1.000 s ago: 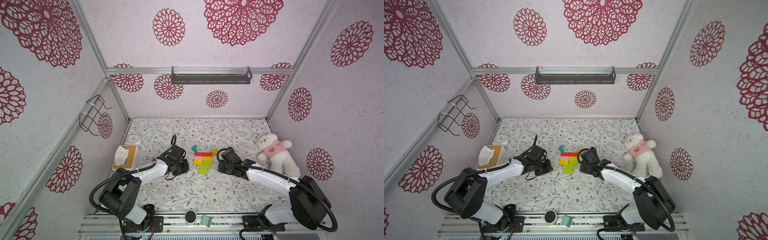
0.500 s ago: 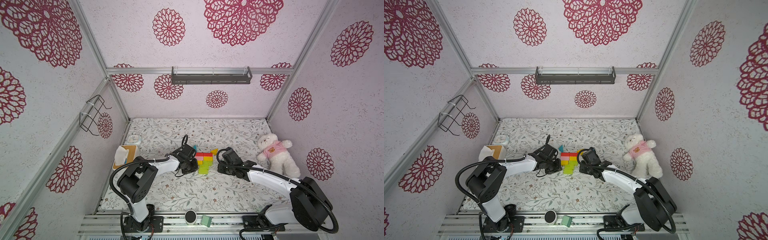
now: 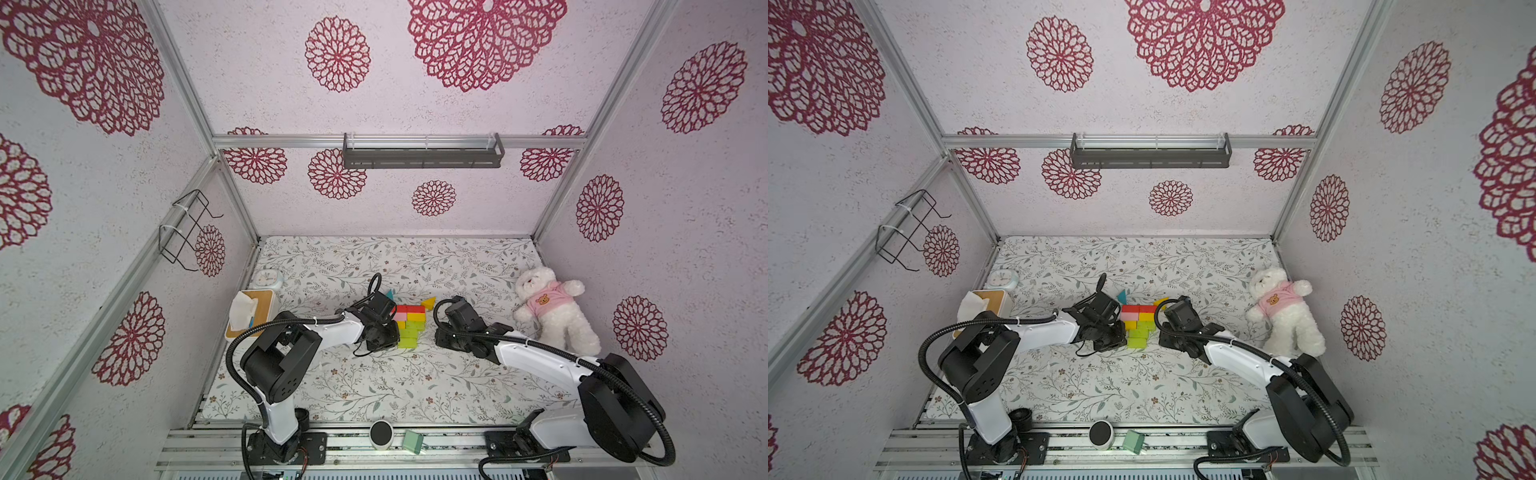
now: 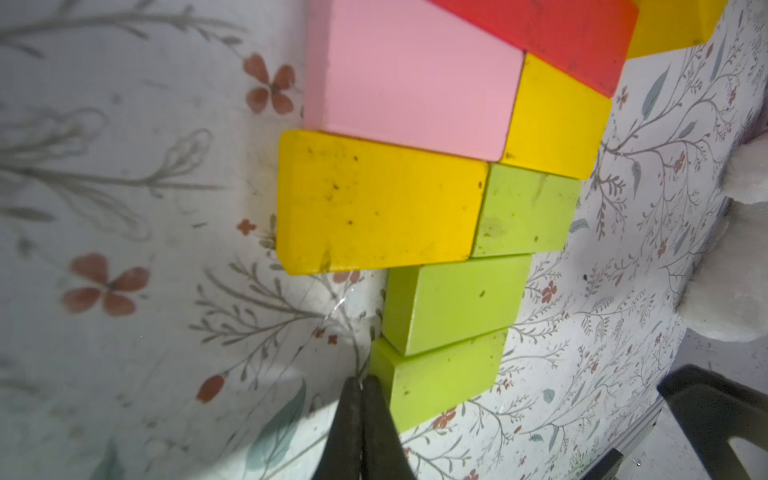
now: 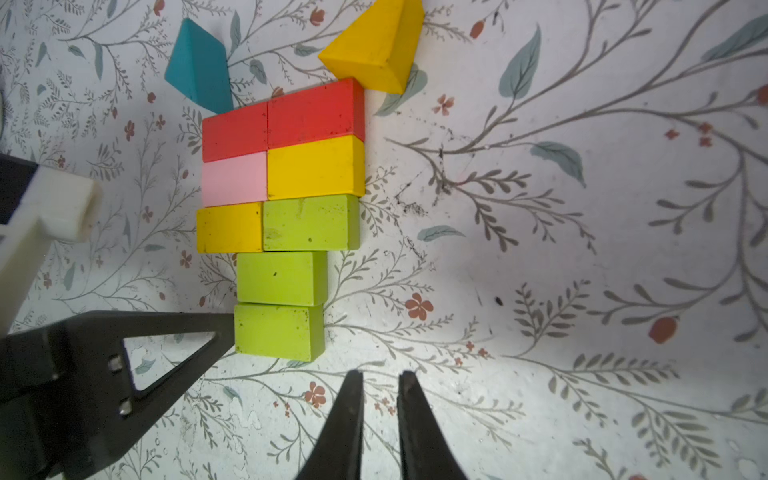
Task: Assemble a carrot with building blocks
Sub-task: Assemble the building block at the center of the board, then adjust the building block at the center of the board.
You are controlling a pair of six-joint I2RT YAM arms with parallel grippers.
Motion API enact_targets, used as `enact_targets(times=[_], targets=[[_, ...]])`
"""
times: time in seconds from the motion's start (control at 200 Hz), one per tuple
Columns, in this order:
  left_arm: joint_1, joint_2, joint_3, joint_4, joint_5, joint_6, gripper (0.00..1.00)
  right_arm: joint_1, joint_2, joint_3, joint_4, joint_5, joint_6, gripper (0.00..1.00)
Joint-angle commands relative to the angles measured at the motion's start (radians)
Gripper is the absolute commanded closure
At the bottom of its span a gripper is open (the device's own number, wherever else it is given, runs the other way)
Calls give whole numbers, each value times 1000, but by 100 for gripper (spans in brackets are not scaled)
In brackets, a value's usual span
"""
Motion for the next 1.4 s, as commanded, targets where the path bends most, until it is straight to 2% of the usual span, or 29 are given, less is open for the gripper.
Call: enact_targets(times=[0.0, 0.165, 0.35, 0.641, 0.881, 1.106, 1.396], targets=[[-7, 12, 22, -7, -9, -15, 95, -7, -27, -1, 14, -12, -11, 80], [-7, 13, 27, -14, -18, -15, 95, -9, -26, -4, 16, -18, -12, 80], [0, -39, 16, -38, -86, -22, 95, -9, -16, -7, 27, -15, -19, 80], [89, -155, 15, -82, -128, 17, 94, -32, 41, 22, 58, -17, -46, 80], [164, -91, 36, -77, -107, 40, 94, -70, 110, 48, 107, -39, -57, 81], [165, 1, 83, -73, -85, 50, 95, -90, 143, 68, 123, -54, -55, 82], [165, 48, 110, -58, -46, 57, 95, -96, 141, 60, 115, -53, -51, 82]])
